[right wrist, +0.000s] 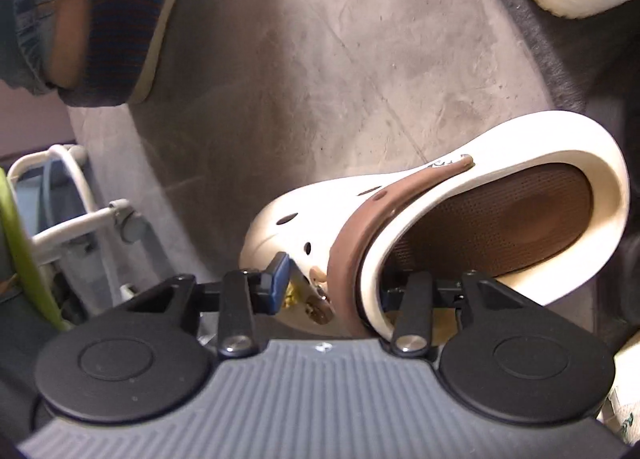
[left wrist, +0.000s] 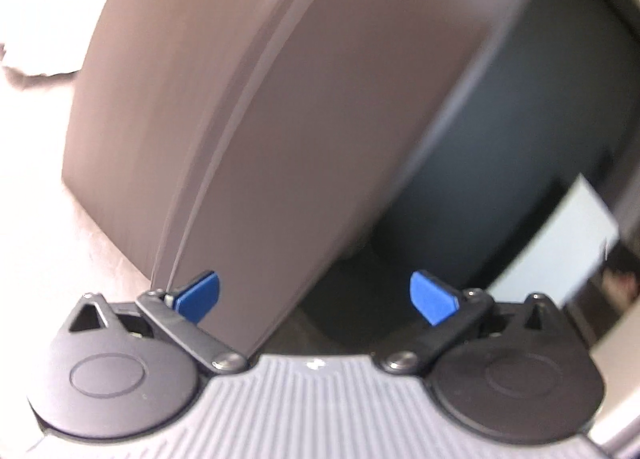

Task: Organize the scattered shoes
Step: 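Carry the clog with the right gripper toward the shoe cabinet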

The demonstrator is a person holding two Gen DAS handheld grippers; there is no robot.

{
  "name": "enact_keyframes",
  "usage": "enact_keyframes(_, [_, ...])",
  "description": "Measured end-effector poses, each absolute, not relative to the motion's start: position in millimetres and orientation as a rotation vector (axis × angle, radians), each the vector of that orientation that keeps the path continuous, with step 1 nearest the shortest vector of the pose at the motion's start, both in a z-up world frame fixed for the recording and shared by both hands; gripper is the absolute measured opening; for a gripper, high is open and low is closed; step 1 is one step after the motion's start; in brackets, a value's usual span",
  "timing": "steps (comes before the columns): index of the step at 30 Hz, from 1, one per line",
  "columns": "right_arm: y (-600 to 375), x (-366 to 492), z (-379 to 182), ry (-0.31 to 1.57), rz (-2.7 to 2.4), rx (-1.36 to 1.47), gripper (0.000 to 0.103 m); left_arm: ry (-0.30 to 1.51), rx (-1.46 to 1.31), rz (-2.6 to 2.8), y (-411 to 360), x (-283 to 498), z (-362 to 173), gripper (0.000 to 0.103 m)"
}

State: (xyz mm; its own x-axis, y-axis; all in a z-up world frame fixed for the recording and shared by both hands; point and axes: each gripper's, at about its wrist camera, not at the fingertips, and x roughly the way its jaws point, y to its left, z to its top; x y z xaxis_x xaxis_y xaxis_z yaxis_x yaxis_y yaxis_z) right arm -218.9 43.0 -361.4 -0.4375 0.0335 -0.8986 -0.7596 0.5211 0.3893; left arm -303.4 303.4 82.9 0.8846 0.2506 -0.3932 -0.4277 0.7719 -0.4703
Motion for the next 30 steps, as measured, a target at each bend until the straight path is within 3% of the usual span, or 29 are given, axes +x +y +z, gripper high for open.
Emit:
enact_keyframes(5, [6,-217,-344,1.806,0.808,-0.216,0.021,0.284,-0.526,0.382,285,-320,87,0.103])
enact_keyframes(12, [-32,-217,-318,1.702,0.431,0.400,0.020,0.300,-0.507,0.312,254,-334,85,0.103])
enact_keyframes(23, [-6,-300,-347,1.214,-0.220,1.514,0.020,0.302,-0.465,0.291,210,-341,78,0.103])
enact_keyframes(30, [37,-338,-381,0.884,-0.430,1.789,0.021,0.327,-0.430,0.285,187,-340,67,0.103])
